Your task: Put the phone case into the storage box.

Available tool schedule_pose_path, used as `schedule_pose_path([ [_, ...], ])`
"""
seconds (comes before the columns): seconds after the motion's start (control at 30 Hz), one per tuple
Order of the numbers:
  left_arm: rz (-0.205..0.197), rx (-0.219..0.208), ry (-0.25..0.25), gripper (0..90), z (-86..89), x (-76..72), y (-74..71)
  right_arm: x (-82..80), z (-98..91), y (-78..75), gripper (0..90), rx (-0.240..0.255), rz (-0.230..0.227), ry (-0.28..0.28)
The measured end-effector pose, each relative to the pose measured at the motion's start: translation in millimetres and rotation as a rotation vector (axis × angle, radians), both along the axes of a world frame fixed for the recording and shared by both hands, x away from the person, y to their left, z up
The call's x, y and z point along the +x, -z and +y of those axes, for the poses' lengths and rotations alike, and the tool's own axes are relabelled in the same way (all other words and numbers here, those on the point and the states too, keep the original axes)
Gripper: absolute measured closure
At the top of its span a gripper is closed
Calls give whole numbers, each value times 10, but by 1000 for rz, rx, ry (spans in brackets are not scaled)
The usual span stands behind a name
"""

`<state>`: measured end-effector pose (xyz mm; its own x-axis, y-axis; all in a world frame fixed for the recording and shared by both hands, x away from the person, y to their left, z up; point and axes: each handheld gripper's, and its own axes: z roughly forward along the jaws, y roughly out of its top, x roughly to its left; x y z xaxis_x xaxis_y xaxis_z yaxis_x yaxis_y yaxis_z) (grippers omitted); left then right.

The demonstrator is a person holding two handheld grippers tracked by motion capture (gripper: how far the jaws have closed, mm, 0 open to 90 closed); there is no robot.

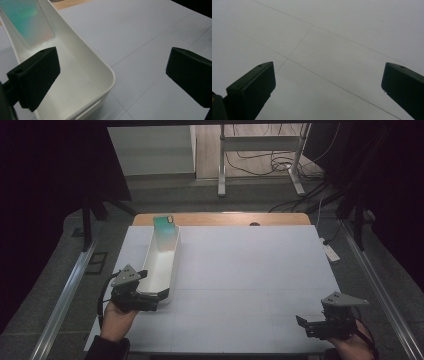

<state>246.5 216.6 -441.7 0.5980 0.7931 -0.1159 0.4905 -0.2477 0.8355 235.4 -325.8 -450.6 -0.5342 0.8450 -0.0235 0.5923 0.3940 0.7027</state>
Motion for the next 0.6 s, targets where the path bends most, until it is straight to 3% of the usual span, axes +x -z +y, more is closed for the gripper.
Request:
schedule_pose_path([
  [0.6,26,17,-57,0,156,-253,67,-2,2,1,0,-7,4,1],
])
